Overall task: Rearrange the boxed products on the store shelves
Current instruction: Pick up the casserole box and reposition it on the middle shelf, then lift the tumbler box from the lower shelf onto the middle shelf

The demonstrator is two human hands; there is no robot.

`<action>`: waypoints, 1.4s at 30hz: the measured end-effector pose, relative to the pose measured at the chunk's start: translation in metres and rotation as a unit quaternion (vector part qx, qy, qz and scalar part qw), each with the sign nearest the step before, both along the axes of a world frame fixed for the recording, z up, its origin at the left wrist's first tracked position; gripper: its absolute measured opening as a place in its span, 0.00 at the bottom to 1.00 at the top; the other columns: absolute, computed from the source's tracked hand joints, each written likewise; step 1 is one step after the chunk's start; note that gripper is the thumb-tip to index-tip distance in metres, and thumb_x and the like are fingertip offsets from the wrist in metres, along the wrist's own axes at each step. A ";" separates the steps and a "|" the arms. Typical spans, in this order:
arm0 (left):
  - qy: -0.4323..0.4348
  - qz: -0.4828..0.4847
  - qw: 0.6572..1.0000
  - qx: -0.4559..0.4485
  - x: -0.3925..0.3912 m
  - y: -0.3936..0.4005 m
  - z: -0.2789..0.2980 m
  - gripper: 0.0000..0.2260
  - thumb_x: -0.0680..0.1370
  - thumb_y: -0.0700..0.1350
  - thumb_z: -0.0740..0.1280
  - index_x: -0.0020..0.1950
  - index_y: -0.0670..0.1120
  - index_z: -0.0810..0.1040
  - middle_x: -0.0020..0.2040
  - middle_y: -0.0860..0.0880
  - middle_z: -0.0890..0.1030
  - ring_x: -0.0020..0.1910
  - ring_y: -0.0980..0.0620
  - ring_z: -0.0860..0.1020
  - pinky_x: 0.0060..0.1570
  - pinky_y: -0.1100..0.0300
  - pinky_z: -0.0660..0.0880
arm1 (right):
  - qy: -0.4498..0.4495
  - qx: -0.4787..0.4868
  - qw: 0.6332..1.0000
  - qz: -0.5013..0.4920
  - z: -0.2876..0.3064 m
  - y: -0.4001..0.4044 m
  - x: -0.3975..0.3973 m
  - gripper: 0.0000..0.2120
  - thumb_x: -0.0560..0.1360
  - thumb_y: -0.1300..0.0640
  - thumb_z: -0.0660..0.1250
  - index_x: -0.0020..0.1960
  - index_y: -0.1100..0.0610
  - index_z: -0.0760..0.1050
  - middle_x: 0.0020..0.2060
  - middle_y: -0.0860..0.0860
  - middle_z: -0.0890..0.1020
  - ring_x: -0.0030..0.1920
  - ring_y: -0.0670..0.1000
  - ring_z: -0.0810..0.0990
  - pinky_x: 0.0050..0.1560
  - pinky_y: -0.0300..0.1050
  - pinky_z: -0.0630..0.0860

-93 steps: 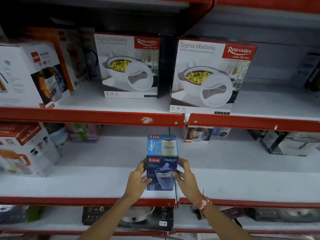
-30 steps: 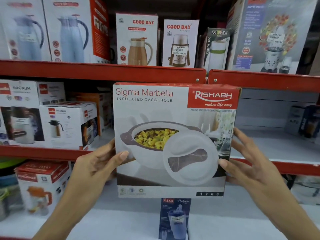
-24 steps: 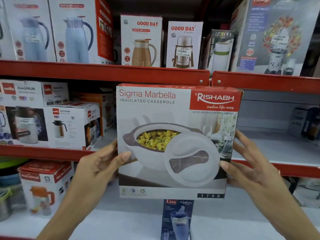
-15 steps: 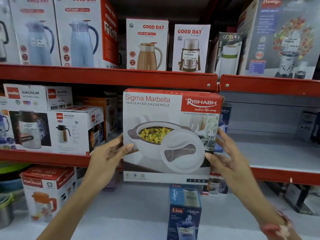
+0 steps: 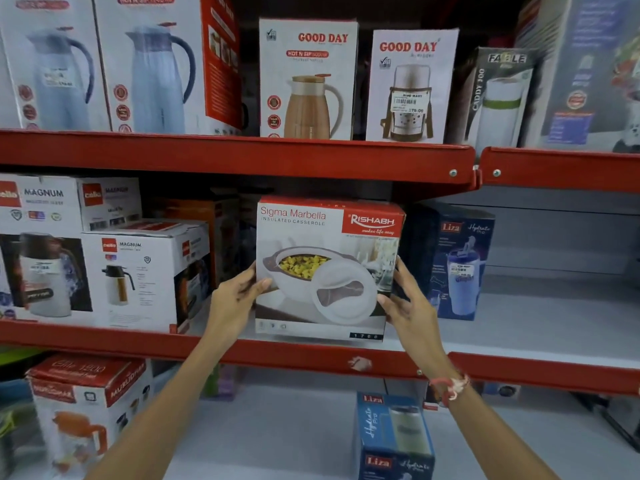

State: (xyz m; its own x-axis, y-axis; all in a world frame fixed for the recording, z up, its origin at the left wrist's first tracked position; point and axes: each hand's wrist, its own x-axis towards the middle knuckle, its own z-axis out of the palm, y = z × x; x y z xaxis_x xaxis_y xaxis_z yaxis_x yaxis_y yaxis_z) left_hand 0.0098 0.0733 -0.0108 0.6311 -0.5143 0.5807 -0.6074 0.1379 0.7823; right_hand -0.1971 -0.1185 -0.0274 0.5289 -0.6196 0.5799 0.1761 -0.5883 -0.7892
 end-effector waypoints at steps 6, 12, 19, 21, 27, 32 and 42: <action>0.026 0.006 1.000 0.013 0.043 -0.028 -0.025 0.17 0.76 0.40 0.68 0.64 0.51 0.75 0.55 0.48 0.83 0.45 0.69 0.82 0.55 0.64 0.78 | 0.008 0.005 1.000 -0.003 -0.025 -0.027 0.044 0.35 0.77 0.64 0.67 0.76 0.42 0.58 0.72 0.39 0.68 0.71 0.43 0.69 0.71 0.55 0.68; 0.036 0.009 0.999 0.012 0.049 -0.027 -0.028 0.16 0.76 0.42 0.68 0.64 0.51 0.76 0.53 0.47 0.85 0.50 0.61 0.83 0.60 0.51 0.78 | 0.011 -0.011 1.000 -0.004 -0.024 -0.028 0.046 0.34 0.77 0.63 0.67 0.76 0.41 0.58 0.71 0.37 0.68 0.71 0.49 0.70 0.70 0.56 0.69; 0.025 0.002 0.999 0.041 0.044 -0.023 -0.029 0.19 0.77 0.46 0.66 0.68 0.52 0.71 0.58 0.50 0.83 0.55 0.63 0.80 0.65 0.47 0.74 | 0.021 -0.019 1.000 -0.005 -0.023 -0.022 0.042 0.35 0.78 0.58 0.66 0.75 0.37 0.53 0.74 0.42 0.65 0.73 0.49 0.67 0.72 0.53 0.67; 0.041 0.028 0.998 0.045 0.038 -0.018 -0.032 0.24 0.77 0.50 0.66 0.72 0.48 0.67 0.67 0.47 0.77 0.66 0.51 0.75 0.69 0.47 0.69 | 0.019 -0.021 0.999 -0.025 -0.024 -0.018 0.036 0.36 0.77 0.55 0.67 0.76 0.38 0.51 0.76 0.46 0.64 0.74 0.48 0.65 0.70 0.46 0.67; -0.003 0.120 0.993 -0.016 -0.001 0.010 -0.053 0.18 0.78 0.55 0.63 0.66 0.51 0.73 0.62 0.53 0.79 0.57 0.62 0.76 0.51 0.72 0.69 | -0.007 -0.061 0.995 -0.079 -0.051 0.012 -0.009 0.24 0.77 0.49 0.65 0.72 0.45 0.66 0.69 0.44 0.73 0.68 0.42 0.72 0.62 0.44 0.75; 0.076 0.005 0.997 0.004 -0.042 0.011 -0.110 0.11 0.77 0.48 0.65 0.59 0.50 0.79 0.54 0.52 0.83 0.54 0.55 0.81 0.51 0.60 0.78 | 0.001 -0.014 0.995 -0.098 -0.106 0.030 -0.055 0.20 0.77 0.45 0.62 0.67 0.49 0.72 0.60 0.44 0.79 0.59 0.40 0.77 0.56 0.34 0.76; 0.261 -0.107 0.935 0.217 -0.102 -0.031 -0.242 0.18 0.73 0.35 0.72 0.60 0.42 0.75 0.58 0.44 0.79 0.56 0.40 0.78 0.51 0.53 0.77 | 0.187 0.195 0.961 -0.066 -0.248 0.011 -0.108 0.37 0.72 0.44 0.67 0.77 0.48 0.56 0.76 0.48 0.63 0.72 0.53 0.66 0.67 0.51 0.71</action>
State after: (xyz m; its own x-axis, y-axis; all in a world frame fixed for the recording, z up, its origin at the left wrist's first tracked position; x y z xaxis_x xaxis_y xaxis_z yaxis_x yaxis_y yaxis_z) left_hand -0.0926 0.0420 -0.2531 0.6262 -0.7765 -0.0700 -0.1218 -0.1861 0.9749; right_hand -0.3052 -0.1075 -0.2757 0.5576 -0.8267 0.0749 -0.2183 -0.2331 -0.9476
